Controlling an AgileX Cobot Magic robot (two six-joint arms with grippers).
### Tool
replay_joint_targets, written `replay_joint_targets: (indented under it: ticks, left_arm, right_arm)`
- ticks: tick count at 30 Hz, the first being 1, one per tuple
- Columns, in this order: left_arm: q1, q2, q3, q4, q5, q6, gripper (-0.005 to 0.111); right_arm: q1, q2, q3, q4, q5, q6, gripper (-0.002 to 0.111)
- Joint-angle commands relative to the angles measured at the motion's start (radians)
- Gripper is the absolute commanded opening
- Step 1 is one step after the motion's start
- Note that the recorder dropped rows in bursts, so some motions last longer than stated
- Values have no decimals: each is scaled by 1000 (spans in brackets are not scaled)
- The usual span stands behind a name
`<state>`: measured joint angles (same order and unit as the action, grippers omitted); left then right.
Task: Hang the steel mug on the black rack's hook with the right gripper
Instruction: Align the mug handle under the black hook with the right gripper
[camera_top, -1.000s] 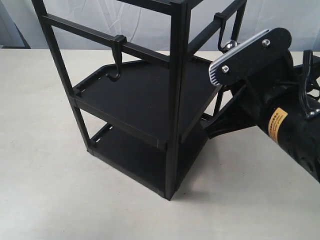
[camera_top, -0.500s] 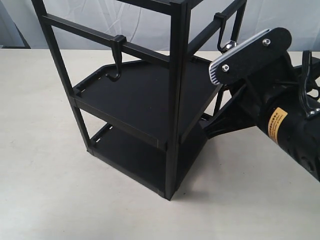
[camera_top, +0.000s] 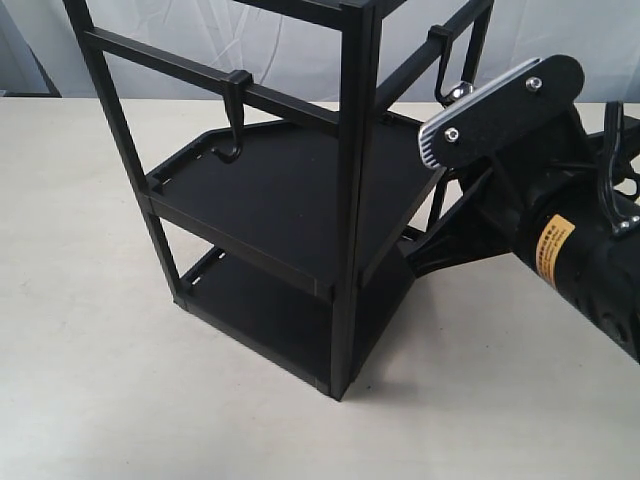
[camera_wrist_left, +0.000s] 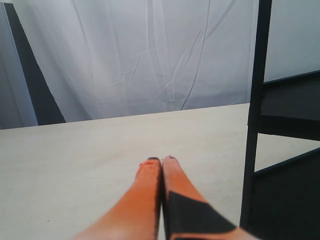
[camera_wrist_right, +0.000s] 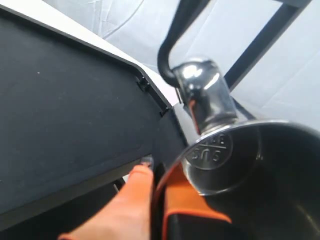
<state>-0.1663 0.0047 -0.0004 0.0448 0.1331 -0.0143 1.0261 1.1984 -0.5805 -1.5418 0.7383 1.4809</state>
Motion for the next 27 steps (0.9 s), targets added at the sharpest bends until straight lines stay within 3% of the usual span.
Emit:
replay_joint_targets:
  ticks: [1, 22, 24, 27]
  left_arm:
    - [-5, -5, 0, 1, -5, -2, 2]
    - [-5, -5, 0, 1, -5, -2, 2]
    - [-5, -5, 0, 1, -5, -2, 2]
    - [-5, -5, 0, 1, -5, -2, 2]
  right_arm:
    - [-1, 5, 8, 48, -27, -4, -1]
    - [-1, 5, 8, 48, -28, -6, -1]
    - [-1, 5, 8, 51, -28, -6, 5]
    - [-1, 5, 8, 50, -26, -6, 24]
